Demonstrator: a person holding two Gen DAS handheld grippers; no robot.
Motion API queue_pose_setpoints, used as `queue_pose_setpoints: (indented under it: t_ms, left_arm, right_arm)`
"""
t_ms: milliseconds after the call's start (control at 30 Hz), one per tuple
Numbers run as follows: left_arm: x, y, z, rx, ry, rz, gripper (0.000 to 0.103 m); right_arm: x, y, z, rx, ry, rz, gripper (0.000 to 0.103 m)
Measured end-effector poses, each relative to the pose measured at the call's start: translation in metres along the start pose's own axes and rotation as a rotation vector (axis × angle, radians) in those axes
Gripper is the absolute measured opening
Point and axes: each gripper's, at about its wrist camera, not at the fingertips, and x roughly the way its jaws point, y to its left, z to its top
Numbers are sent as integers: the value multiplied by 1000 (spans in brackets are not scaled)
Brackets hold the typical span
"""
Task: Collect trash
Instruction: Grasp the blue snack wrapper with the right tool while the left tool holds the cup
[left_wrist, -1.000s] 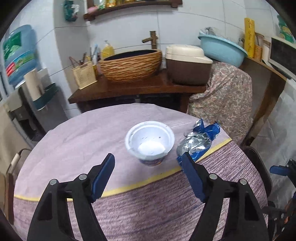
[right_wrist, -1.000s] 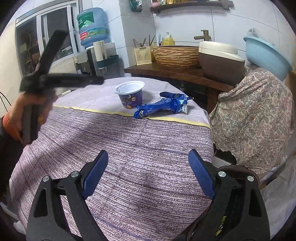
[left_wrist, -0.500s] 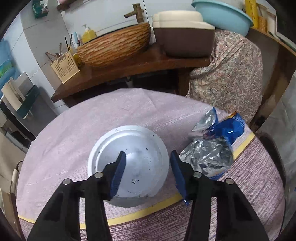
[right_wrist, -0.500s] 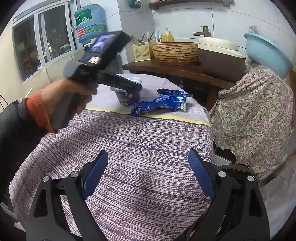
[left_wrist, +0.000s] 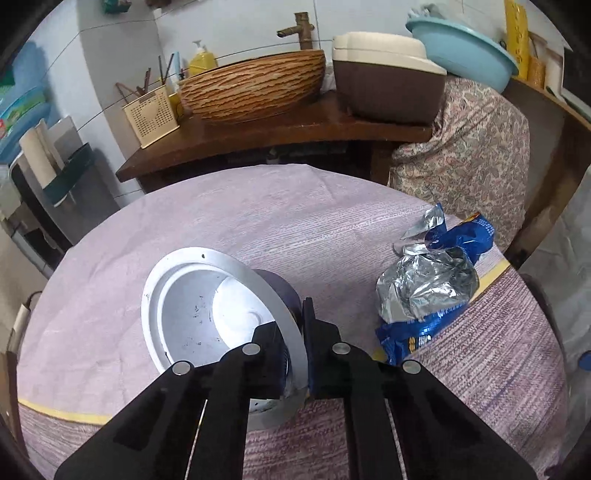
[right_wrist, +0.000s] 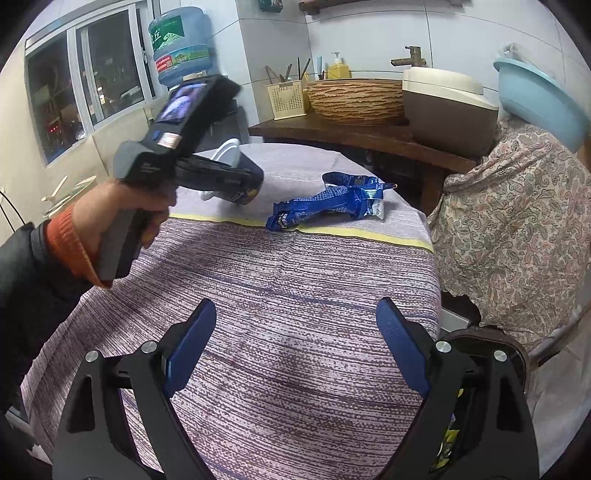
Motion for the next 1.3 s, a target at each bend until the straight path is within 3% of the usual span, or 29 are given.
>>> queue_pose_setpoints:
  t_ms: [333,600,767,1000,1200,1300]
  left_arm:
    - [-72,26,-47,-84,-129,-20,8]
    - [-124,36,-92,-103,-188,-11,8]
    - [-141,43,-108,-112,-206,-14,8]
    - [-150,52,-121,-133,-212,-11,8]
    - [-148,53,-128,-134,-202,-18,8]
    - [-146,51,-129,-136,-198,-28,8]
  right_arm:
    - [8,3,10,30,-9,36,87]
    - [40,0,50,85,-5,56,87]
    - [72,-16,78,114,6,-63,87]
    - [114,-24,114,76,43,-150,87]
    - [149,-20,114,-29,138,-301,86]
    - [154,-28,108,-27,159,-323,75]
